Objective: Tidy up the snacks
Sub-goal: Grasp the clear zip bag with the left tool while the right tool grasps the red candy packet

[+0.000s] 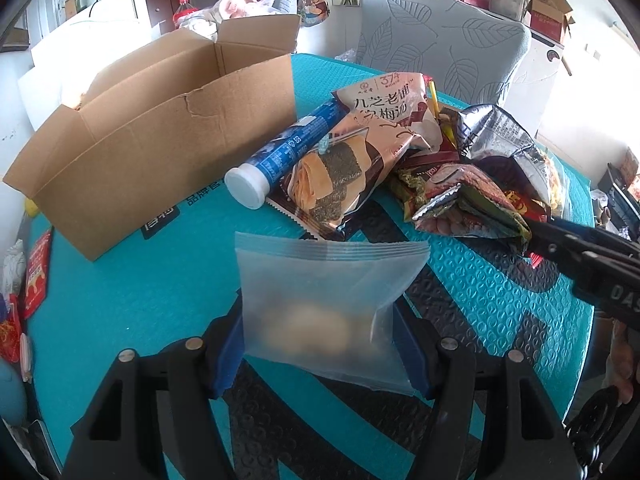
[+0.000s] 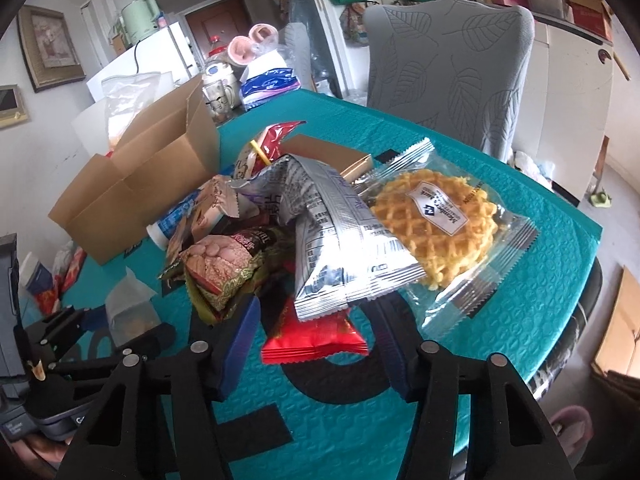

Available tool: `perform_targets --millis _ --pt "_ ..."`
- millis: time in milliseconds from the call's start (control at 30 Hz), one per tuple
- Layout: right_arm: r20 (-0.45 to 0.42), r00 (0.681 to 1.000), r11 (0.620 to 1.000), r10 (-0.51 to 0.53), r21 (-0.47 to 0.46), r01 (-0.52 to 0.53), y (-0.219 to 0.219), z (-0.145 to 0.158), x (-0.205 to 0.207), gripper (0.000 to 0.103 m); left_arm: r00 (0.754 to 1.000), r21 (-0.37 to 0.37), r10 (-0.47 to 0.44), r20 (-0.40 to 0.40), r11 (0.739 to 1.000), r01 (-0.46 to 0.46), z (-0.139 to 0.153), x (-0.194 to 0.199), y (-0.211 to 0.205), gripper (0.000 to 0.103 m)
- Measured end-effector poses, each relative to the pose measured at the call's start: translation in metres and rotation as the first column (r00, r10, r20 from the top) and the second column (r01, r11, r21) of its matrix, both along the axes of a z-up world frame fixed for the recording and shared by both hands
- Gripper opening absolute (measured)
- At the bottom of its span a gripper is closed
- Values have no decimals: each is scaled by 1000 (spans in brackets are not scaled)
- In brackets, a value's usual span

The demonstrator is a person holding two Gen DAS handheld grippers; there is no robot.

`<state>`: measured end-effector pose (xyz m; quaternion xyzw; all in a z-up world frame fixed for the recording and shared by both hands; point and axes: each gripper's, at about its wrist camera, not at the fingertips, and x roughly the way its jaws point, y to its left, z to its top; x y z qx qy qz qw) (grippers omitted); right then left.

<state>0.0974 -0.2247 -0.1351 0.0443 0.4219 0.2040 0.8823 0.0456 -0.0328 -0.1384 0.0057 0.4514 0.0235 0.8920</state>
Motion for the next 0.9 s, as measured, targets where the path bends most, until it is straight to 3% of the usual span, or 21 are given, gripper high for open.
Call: perform_targets --millis 167,300,567,667,767,900 --pt "9 1000 999 14 -44 -13 4 -1 -7 44 1000 -41 5 -1 999 -5 2 -5 7 66" --pt "0 998 996 64 -69 -64 2 1 -22 42 1000 -30 -1 -12 1000 1 2 -9 7 66" --pt "-67 985 984 160 -74 -165 -3 3 -58 42 997 -53 -65 -49 997 62 4 -18 -2 66" --pt "-85 983 984 165 -58 -170 -6 4 -63 45 995 -38 -85 -51 996 83 4 -19 -8 66" --pt "-83 985 985 154 -61 -159 -2 1 -57 58 995 -18 -86 -52 996 85 2 -16 -10 66" --pt "-93 985 986 146 -70 -153 3 -4 -48 58 995 -29 -89 -49 996 88 0 -18 -10 66"
